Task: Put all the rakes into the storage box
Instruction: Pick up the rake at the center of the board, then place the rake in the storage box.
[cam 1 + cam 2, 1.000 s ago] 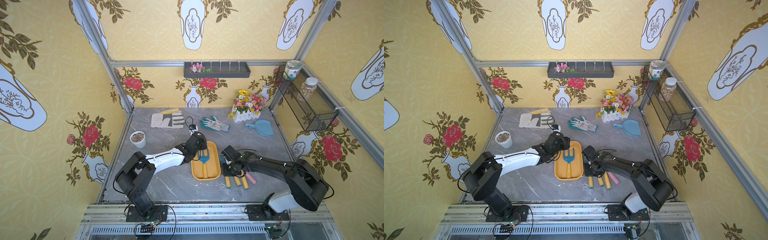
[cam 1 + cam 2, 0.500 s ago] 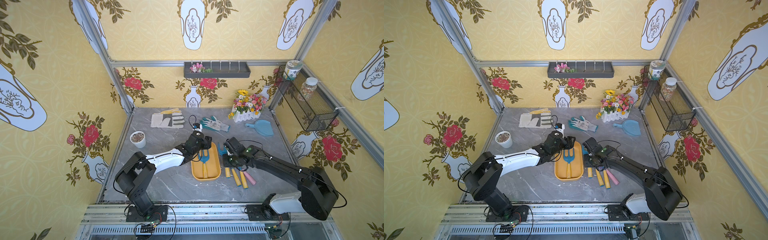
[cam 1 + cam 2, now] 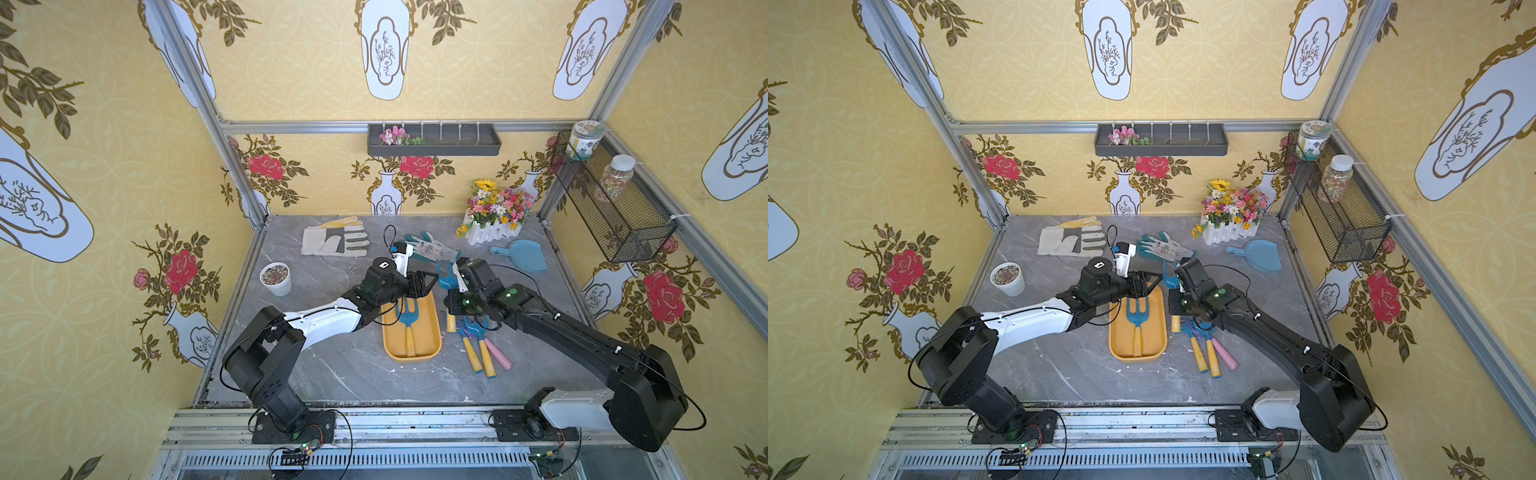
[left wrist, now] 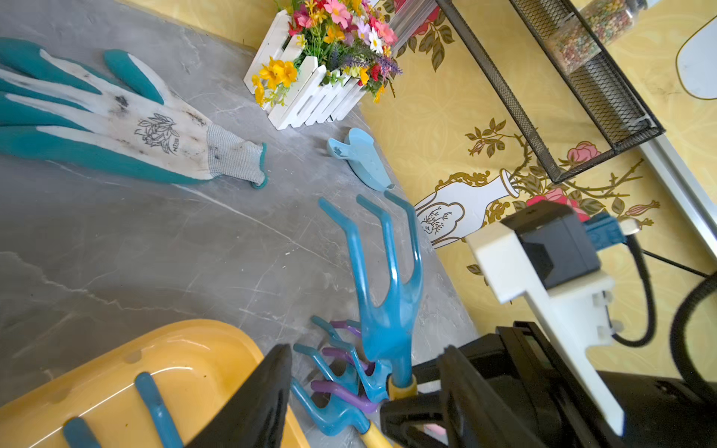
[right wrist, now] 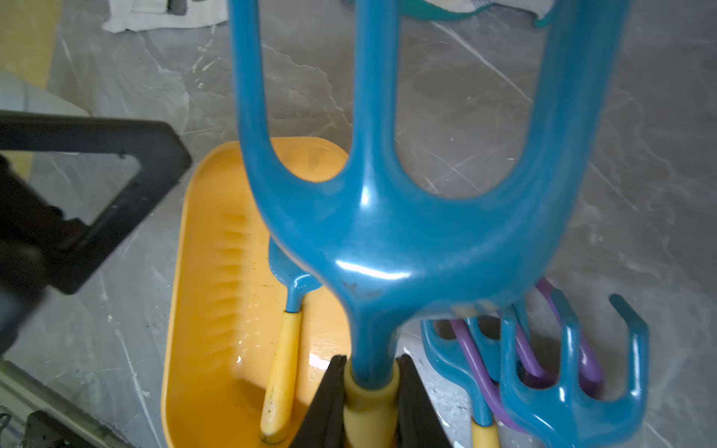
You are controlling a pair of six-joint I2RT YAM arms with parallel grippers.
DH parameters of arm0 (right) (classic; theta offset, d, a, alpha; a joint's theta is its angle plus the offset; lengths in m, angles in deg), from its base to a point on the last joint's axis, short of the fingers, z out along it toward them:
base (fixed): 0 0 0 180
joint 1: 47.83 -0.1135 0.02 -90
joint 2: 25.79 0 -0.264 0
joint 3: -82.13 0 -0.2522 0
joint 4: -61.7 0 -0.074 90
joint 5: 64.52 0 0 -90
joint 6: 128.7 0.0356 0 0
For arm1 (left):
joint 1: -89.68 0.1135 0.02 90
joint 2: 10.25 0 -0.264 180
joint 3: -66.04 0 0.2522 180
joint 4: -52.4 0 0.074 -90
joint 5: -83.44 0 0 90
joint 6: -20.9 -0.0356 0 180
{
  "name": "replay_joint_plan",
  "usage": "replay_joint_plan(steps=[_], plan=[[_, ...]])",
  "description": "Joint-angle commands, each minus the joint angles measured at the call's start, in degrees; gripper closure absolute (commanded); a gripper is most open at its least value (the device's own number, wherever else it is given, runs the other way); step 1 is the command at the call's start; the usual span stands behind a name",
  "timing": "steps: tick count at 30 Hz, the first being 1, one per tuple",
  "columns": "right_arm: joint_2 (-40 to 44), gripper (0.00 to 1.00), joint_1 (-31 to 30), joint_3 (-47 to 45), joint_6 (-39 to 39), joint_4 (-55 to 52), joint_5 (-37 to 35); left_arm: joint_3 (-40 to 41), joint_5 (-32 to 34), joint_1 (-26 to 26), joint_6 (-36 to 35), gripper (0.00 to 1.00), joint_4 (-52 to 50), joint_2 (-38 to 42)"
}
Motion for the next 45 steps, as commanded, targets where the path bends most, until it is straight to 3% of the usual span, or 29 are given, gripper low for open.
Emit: replay_joint_plan(steps=[1,8,12,14,19,24,25,27,28,30,38,45], plan=[[-1.60,0.99,-0.04,0.51,-1.13,6.45,5.17,-0.15,-3.13,0.10,0.57,0.34,2.73,-0.62],[-4.27,0.99,-1.83,1.95,-0.62,10.92,8.25,-0.50,-2.93,0.10,1.42,0.35,2.64,-2.45],[-4.40,0.98,-2.47,2.40,-0.26,11.91,7.78,-0.59,-2.70,0.10,1.61,0.41,2.64,-3.26],[-4.28,0.98,-2.55,2.44,-0.11,12.29,7.72,-0.68,-2.62,0.10,1.58,0.52,2.64,-3.45],[-3.80,0.98,-2.66,1.80,-0.21,12.08,6.95,-0.51,-1.67,0.10,1.48,1.00,2.31,-3.45],[-3.53,0.94,-2.82,1.17,0.02,12.90,6.30,0.14,0.06,0.10,1.62,1.00,1.51,-3.21],[-3.49,0.86,-2.82,1.16,0.26,12.93,6.21,0.41,0.30,0.10,1.53,1.00,1.38,-3.12],[-3.40,0.60,-2.91,0.90,0.84,13.01,5.60,1.30,0.76,0.02,1.47,1.00,1.17,-2.72],[-3.20,0.53,-3.07,0.58,1.19,13.00,4.88,1.91,0.86,0.01,1.29,1.00,1.14,-2.45],[-2.85,0.47,-3.17,-0.12,1.98,12.82,3.13,2.80,1.29,-0.15,0.52,1.00,-0.26,-2.07],[-2.40,0.46,-3.17,-2.16,3.60,11.37,-1.66,6.62,6.27,-5.22,-6.62,1.00,-6.82,1.09],[-4.19,0.46,-3.17,-1.89,4.29,11.68,-1.31,8.55,8.48,-6.14,-6.30,1.00,-7.83,2.40]])
